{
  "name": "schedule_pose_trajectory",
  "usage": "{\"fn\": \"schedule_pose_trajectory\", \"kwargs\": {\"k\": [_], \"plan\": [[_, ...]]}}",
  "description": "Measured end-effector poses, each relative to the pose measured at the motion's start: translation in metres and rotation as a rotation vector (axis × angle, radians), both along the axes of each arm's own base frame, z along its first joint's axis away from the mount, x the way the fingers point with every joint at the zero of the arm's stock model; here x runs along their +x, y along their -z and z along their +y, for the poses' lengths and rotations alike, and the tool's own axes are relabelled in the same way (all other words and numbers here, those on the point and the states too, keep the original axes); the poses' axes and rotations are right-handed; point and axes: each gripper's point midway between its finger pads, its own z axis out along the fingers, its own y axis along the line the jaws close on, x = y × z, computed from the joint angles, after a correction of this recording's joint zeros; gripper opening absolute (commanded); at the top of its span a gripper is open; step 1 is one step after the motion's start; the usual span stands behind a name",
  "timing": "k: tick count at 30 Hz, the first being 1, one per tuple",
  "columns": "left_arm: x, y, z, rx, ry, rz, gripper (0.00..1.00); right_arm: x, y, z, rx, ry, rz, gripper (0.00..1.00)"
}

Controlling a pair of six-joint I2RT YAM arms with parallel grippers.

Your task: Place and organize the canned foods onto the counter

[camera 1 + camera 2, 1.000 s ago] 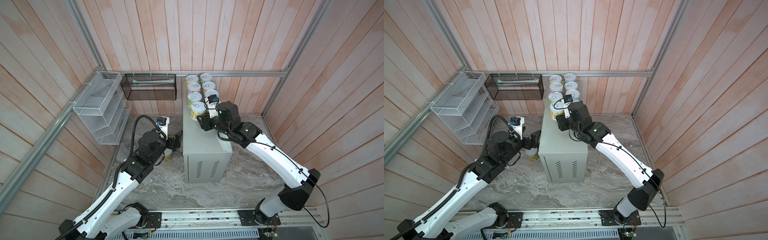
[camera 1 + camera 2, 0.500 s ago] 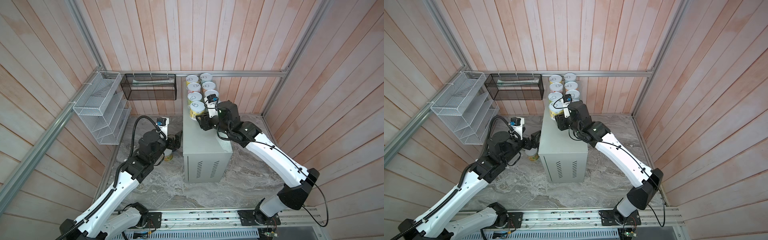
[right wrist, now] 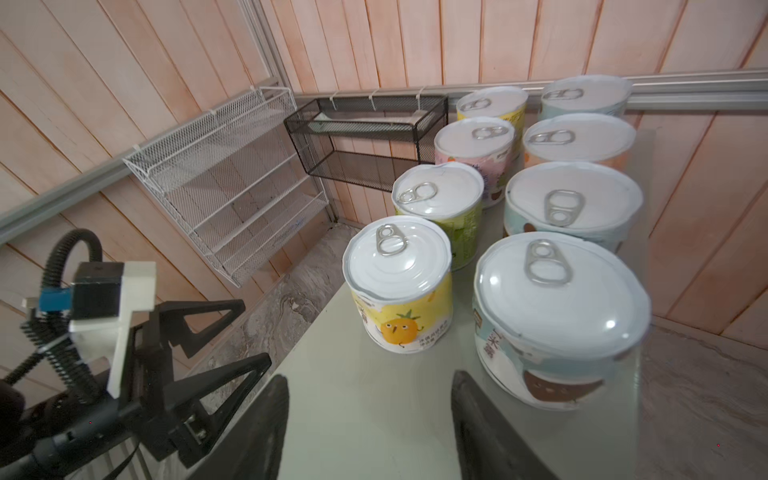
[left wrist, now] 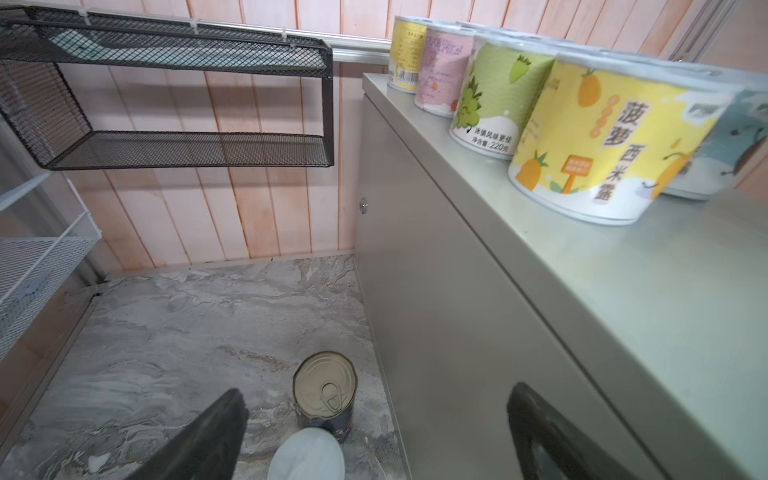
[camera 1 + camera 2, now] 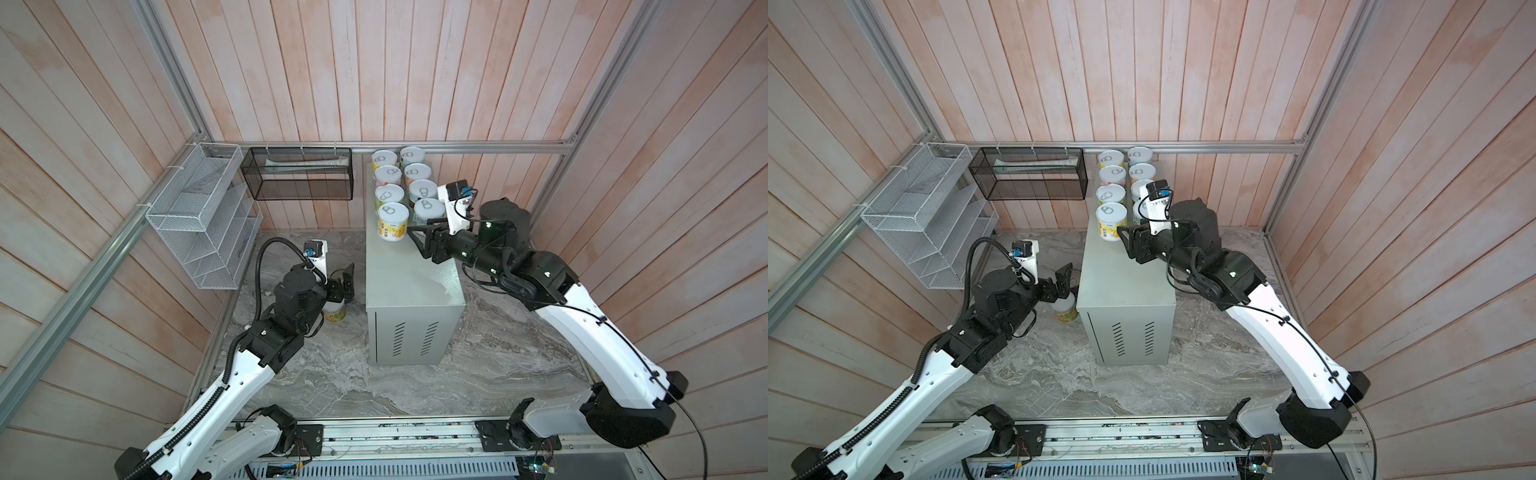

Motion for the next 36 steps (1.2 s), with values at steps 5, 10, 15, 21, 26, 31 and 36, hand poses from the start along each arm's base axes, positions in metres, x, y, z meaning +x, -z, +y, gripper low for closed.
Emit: {"fn": "schedule_pose_trajectory", "kwargs": {"k": [5,10,15,21,26,31,36], "plan": [[-0.01,0.011,0.02,-0.017,-0.068,-0.023,1.0,0.007,-0.018,-0.086,0.088,0.2,-0.033,0.7],[-0.007,0.017,0.034,-0.048,-0.12,0.007,1.0,0.019,-0.005,-0.177,0.154,0.438,-0.013,0.73],[-0.006,0.031,0.027,-0.043,-0.093,0.059,1.0,0.028,0.023,-0.19,0.154,0.459,0.035,0.74],[-0.003,0.044,0.021,-0.059,-0.079,0.099,1.0,0.052,0.083,-0.209,0.152,0.527,0.135,0.75],[-0.003,0.063,0.017,-0.075,-0.069,0.151,1.0,0.06,0.128,-0.212,0.143,0.542,0.212,0.77],[-0.006,0.087,0.017,-0.085,-0.078,0.202,1.0,0.068,0.144,-0.208,0.144,0.519,0.239,0.88],[-0.007,0.113,0.02,-0.073,-0.096,0.26,1.0,0.068,0.177,-0.206,0.132,0.509,0.3,0.95]]}}
